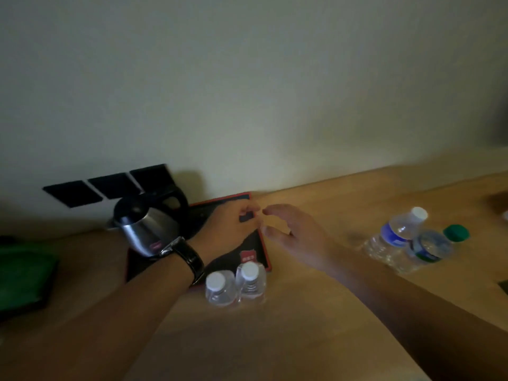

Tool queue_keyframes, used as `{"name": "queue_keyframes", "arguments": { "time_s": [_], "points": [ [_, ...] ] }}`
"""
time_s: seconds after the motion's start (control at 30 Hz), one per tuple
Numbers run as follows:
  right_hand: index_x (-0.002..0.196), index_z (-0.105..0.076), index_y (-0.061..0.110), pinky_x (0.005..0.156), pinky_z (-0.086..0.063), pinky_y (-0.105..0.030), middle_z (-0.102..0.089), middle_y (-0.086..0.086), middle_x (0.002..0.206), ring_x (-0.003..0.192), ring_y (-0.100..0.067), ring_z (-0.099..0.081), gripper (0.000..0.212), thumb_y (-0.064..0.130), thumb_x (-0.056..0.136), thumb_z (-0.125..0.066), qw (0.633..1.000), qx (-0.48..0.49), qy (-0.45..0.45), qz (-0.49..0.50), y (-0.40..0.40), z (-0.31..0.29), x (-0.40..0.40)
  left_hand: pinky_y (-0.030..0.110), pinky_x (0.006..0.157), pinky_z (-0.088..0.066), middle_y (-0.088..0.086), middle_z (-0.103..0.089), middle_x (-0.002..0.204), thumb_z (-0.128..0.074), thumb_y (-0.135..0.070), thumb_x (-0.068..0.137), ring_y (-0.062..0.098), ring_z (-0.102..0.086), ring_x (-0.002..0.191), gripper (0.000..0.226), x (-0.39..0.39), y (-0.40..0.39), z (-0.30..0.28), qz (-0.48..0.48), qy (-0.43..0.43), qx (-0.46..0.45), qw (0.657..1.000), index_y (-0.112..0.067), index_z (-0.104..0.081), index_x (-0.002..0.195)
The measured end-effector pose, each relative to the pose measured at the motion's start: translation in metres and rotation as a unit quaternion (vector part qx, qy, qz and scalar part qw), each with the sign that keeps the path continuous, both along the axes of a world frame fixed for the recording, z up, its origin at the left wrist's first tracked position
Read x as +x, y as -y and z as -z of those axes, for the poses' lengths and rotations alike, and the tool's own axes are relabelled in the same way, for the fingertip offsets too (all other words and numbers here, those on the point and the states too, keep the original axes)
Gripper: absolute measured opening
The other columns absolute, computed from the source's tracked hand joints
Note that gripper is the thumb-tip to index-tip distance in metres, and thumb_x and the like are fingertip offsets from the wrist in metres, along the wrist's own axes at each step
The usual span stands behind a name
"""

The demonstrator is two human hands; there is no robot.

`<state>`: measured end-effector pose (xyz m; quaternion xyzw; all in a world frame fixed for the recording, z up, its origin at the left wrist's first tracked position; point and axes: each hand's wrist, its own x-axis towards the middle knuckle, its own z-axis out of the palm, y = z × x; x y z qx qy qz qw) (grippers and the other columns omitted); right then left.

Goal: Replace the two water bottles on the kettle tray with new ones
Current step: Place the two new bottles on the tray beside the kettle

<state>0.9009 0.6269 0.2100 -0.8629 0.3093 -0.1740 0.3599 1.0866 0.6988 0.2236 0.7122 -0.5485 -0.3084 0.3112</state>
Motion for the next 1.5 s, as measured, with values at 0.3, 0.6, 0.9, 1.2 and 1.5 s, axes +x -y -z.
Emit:
{"name": "queue_keyframes", "arguments": {
  "time_s": [0.3, 0.6, 0.9, 1.2, 1.5],
  "points": [
    [0.139, -0.051, 0.026, 0.096, -0.048, -0.032, -0.058, 0.006, 0.132, 0.116, -0.009, -0.058, 0.091, 0.077, 0.066, -0.07, 0.977, 0.075, -0.141, -0.144, -0.048, 0.028, 0.025, 0.028, 0.1, -0.049, -0.015, -0.062, 0.126, -0.076, -0.069, 0.062, 0.0, -0.058, 0.118, 0.08, 0.036, -0.11, 0.032, -0.048, -0.123, 0.091, 0.987, -0.031, -0.064, 0.132],
    [0.118, -0.067, 0.027, 0.086, -0.057, -0.039, -0.065, 0.017, 0.117, 0.106, -0.004, -0.064, 0.054, 0.033, 0.07, -0.089, 0.988, 0.14, -0.025, -0.059, -0.055, 0.053, 0.011, 0.026, 0.097, -0.052, -0.013, -0.064, 0.126, -0.087, -0.024, 0.079, 0.001, -0.06, 0.118, 0.053, 0.014, -0.14, 0.071, -0.092, -0.132, 0.021, 0.987, -0.04, -0.062, 0.123],
    [0.097, -0.066, 0.036, 0.064, -0.046, -0.014, -0.071, 0.017, 0.094, 0.084, -0.001, -0.066, 0.037, 0.064, 0.074, -0.073, 0.99, 0.118, 0.022, -0.071, -0.042, 0.037, 0.028, 0.029, 0.088, -0.057, -0.025, -0.074, 0.107, -0.079, -0.044, 0.079, -0.002, -0.068, 0.105, 0.035, 0.024, -0.116, 0.042, -0.101, -0.178, 0.007, 0.979, -0.067, -0.064, 0.101],
    [0.1, -0.061, 0.033, 0.068, -0.046, -0.02, -0.071, 0.009, 0.092, 0.086, -0.007, -0.065, 0.029, 0.055, 0.083, -0.069, 0.995, 0.046, 0.064, -0.062, 0.028, -0.002, 0.082, 0.048, 0.092, -0.058, -0.011, -0.075, 0.106, -0.078, -0.038, 0.083, 0.013, -0.07, 0.104, 0.019, 0.075, -0.04, -0.004, -0.13, -0.178, -0.031, 0.975, -0.049, -0.071, 0.097],
    [0.109, -0.061, 0.028, 0.072, -0.038, -0.005, -0.064, 0.016, 0.102, 0.094, 0.012, -0.057, 0.022, 0.04, 0.092, -0.068, 0.997, 0.033, 0.039, -0.06, 0.113, 0.036, 0.144, 0.051, 0.101, -0.052, 0.007, -0.069, 0.124, -0.078, -0.019, 0.088, 0.027, -0.063, 0.116, 0.039, 0.114, 0.057, 0.039, -0.232, -0.171, -0.03, 0.957, -0.017, -0.066, 0.124]
  ]
}}
